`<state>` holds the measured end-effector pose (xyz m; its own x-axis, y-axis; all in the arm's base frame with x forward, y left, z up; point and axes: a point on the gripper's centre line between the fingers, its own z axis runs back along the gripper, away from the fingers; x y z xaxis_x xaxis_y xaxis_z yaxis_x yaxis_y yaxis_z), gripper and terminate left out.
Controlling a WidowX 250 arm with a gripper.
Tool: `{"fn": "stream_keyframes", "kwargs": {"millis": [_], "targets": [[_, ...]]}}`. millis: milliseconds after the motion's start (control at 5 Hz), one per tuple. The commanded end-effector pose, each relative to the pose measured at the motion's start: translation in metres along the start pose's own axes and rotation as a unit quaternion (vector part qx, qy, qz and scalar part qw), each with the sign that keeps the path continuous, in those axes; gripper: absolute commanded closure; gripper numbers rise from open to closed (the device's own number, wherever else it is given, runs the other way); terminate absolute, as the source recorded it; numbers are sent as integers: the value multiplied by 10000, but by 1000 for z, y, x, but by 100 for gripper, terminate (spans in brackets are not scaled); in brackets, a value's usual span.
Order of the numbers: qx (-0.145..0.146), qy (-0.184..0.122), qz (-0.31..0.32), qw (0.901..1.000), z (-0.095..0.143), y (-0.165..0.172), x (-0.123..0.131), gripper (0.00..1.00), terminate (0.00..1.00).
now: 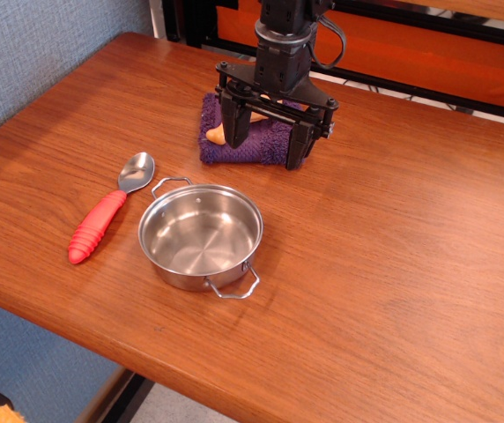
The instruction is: Move the spatula from the left to right of the vessel
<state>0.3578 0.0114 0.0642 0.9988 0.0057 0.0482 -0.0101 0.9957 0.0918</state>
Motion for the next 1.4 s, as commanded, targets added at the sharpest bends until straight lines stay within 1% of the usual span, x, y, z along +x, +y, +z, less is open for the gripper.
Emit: {"fn": "stream_keyframes", "kwargs": {"millis": [0,200,400,600,800,1000,1200], "targets": [[0,0,0,10000,0,0,0,0,0],[-183,-136,-44,9997,11,19,-14,0,0],[-222,-254,2,9994,18,44,-36,0,0],[-124,-437,172,9988,31,71,-64,0,0],[-252,-162,89,9995,24,98,-82,0,0],[-230,-114,-78,9996,8,115,-98,0,0],[-204,13,-47,9998,-4,123,-105,0,0]]}}
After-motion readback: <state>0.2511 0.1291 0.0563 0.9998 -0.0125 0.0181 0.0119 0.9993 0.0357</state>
